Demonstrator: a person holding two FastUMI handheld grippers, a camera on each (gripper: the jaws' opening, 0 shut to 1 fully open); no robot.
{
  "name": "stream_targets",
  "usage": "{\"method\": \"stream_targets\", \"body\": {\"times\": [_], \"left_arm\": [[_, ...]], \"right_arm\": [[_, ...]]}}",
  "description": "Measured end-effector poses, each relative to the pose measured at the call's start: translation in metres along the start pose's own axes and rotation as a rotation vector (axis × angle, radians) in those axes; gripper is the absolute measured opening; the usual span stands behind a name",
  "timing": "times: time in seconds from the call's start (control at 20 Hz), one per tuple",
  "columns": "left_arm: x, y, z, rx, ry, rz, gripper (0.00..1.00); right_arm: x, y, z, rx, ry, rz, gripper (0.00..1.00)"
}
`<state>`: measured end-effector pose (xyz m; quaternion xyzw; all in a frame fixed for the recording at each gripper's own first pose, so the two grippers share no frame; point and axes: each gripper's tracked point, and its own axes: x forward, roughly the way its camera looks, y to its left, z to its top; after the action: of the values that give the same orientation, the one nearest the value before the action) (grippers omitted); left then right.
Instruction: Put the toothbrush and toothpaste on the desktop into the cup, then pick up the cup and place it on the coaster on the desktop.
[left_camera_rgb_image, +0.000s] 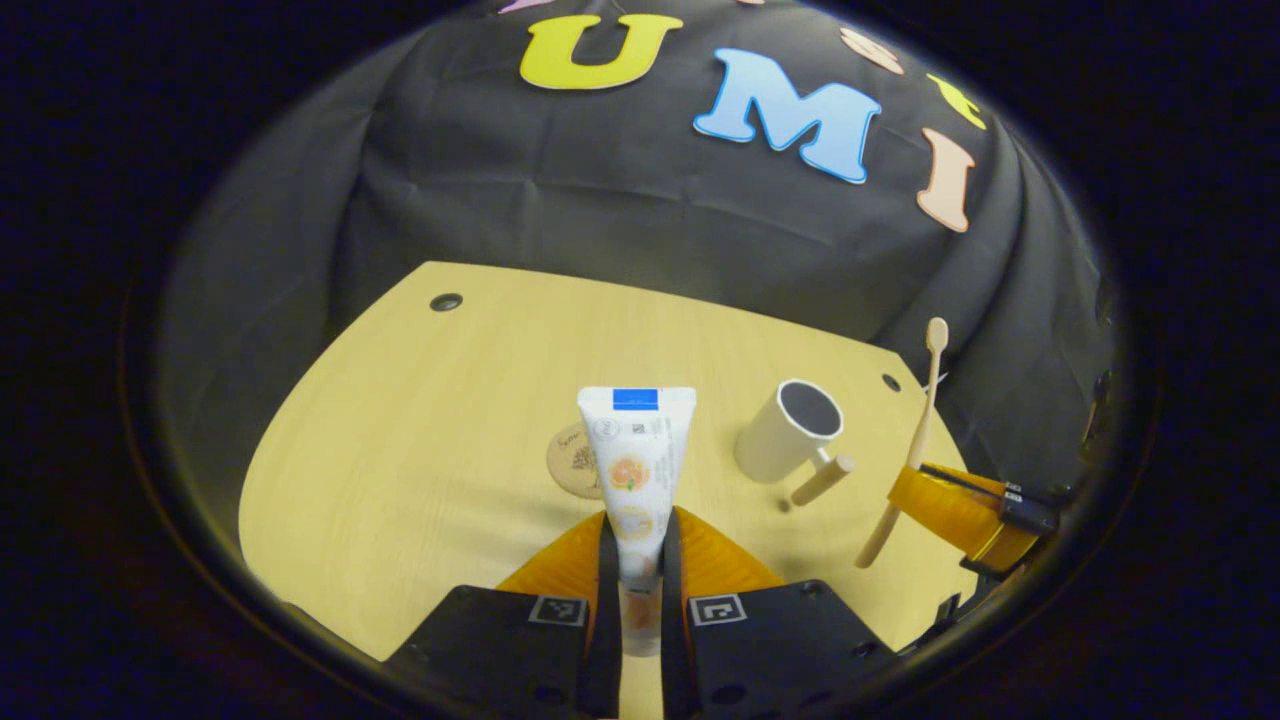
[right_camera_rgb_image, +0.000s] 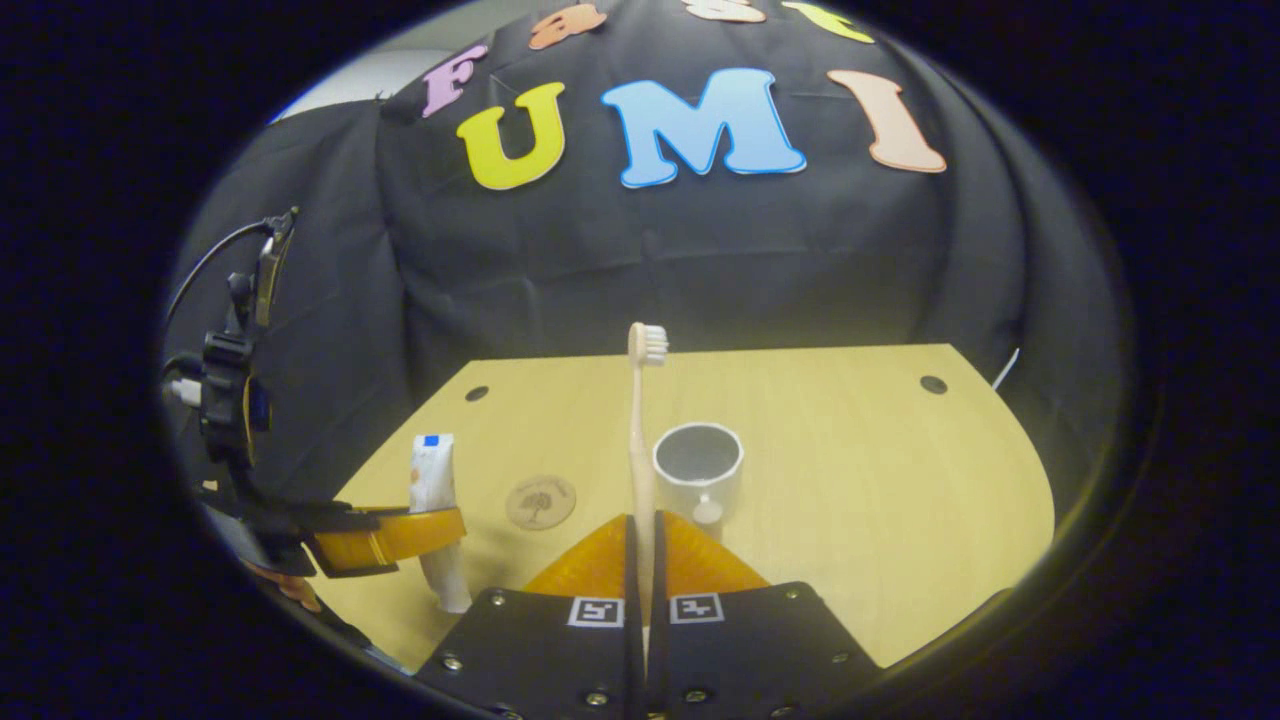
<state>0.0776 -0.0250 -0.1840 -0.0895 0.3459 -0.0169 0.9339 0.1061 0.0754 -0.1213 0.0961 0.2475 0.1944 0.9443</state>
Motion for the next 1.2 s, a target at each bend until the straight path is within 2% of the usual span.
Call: {"method": "stream_targets", "body": {"times": [0.15,0.55,0.7,0.85,0.9,1.2], "left_arm": [[0.003,-0.004,0.025,-0.014,-0.058,-0.010,0.23],[0.013,-0.008,0.055,-0.075,-0.143,0.005,0.23],[0.015,-0.012,0.054,-0.077,-0.150,0.013,0.23],[0.015,-0.015,0.057,-0.077,-0.156,0.020,0.23],[0.016,-0.017,0.057,-0.071,-0.154,0.022,0.21],[0.021,-0.024,0.057,-0.066,-0.156,0.032,0.23]], "right_arm": [[0.022,-0.005,0.034,-0.013,-0.078,-0.003,0.02],[0.085,-0.029,0.076,-0.061,-0.165,-0.013,0.02],[0.106,-0.036,0.073,-0.097,-0.173,-0.020,0.03],[0.122,-0.042,0.049,-0.127,-0.105,-0.025,0.03],[0.124,-0.043,0.044,-0.137,-0.090,-0.020,0.03],[0.128,-0.048,0.032,-0.152,-0.050,-0.005,0.04]]}}
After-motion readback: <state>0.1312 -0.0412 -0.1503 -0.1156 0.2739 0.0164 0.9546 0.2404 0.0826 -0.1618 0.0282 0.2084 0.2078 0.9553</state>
